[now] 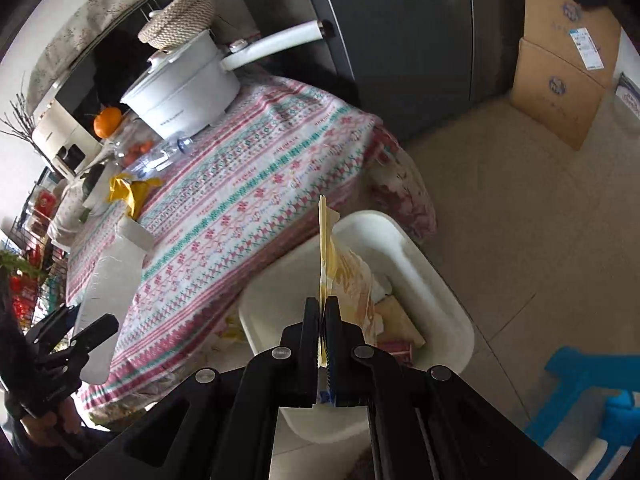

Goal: Collect trash
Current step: 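Carry the white bottle and snack bag over the bin and open both grippers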

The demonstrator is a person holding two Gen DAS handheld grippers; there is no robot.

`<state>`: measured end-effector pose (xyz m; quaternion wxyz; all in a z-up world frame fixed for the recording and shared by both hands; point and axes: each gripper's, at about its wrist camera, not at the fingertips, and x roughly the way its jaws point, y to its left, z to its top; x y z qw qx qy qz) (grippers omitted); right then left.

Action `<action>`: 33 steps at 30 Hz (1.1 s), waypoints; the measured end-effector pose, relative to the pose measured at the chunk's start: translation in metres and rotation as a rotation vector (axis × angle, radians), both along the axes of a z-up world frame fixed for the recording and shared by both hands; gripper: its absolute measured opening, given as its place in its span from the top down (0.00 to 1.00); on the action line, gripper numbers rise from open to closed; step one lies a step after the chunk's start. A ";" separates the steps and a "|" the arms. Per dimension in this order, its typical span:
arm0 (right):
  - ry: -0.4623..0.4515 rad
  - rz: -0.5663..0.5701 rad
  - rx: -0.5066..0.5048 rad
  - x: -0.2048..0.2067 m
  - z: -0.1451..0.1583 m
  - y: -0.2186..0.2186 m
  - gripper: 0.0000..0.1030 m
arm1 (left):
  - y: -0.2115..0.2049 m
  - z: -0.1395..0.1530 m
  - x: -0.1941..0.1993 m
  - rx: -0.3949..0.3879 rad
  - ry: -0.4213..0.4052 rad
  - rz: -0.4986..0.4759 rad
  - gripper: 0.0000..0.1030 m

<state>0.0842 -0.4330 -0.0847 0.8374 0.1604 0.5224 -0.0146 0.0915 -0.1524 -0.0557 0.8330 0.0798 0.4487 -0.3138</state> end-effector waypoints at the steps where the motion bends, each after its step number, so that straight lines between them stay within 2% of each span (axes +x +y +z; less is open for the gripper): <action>1: 0.020 -0.004 -0.005 0.000 -0.006 -0.003 0.96 | -0.006 -0.003 -0.002 0.007 0.003 -0.012 0.51; 5: 0.068 -0.023 -0.012 -0.002 -0.022 -0.015 0.96 | -0.027 -0.012 -0.008 0.025 0.016 -0.054 0.51; 11: 0.095 -0.039 -0.016 -0.005 -0.026 -0.021 0.94 | -0.053 -0.020 -0.014 0.037 0.019 -0.101 0.51; 16: 0.053 -0.059 -0.034 -0.009 -0.014 -0.025 0.65 | -0.066 -0.025 -0.012 0.037 0.014 -0.117 0.51; 18: 0.039 -0.063 -0.047 -0.011 -0.009 -0.026 0.60 | -0.071 -0.028 -0.010 0.037 0.016 -0.117 0.51; 30: 0.013 -0.076 -0.043 -0.011 -0.001 -0.031 0.55 | -0.095 -0.052 0.002 0.050 0.028 -0.136 0.50; 31: 0.010 -0.077 -0.043 -0.011 -0.001 -0.031 0.55 | -0.095 -0.050 0.001 0.053 0.016 -0.133 0.48; 33: 0.005 -0.078 -0.047 -0.011 0.001 -0.031 0.54 | -0.094 -0.046 0.000 0.059 -0.006 -0.126 0.35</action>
